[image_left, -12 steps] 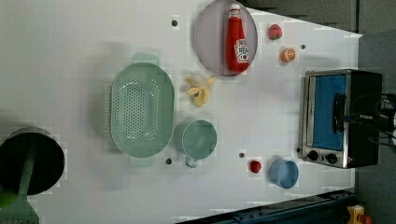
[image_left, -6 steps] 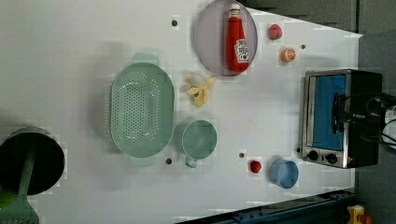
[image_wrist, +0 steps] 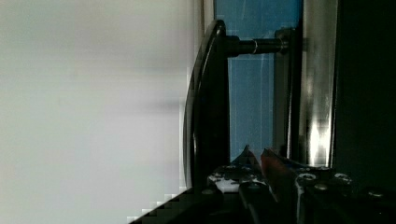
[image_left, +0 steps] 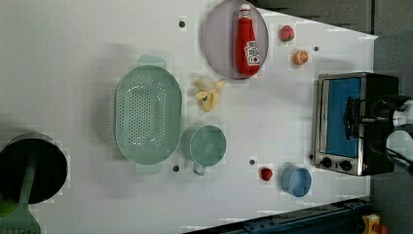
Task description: Flap open oven.
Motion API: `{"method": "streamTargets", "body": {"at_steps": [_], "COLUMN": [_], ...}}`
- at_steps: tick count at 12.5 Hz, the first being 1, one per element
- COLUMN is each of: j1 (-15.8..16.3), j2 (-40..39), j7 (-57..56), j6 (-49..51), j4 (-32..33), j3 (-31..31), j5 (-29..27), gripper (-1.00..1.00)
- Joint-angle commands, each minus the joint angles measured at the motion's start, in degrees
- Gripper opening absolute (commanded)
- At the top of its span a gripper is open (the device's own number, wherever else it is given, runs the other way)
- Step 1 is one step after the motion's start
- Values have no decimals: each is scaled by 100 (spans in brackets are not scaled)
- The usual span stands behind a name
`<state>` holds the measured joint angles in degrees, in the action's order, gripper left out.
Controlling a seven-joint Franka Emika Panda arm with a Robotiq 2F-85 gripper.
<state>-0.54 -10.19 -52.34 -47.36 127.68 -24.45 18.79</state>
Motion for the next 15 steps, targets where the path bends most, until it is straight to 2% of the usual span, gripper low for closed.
{"method": "streamTargets", "body": {"at_steps": [1, 4, 7, 11, 15], "j1": [399, 550, 746, 1167, 1546], "j2": [-16, -251, -652, -1256, -1888], "j7": [1180, 2063, 2987, 4650, 5167], "j6": [-10, 15, 12, 29, 249], "j4": [242, 266, 253, 164, -110], "j3": [437, 675, 878, 921, 920], "j5": [475, 1125, 1549, 2547, 3053], "gripper": [-65, -65, -65, -65, -65]}}
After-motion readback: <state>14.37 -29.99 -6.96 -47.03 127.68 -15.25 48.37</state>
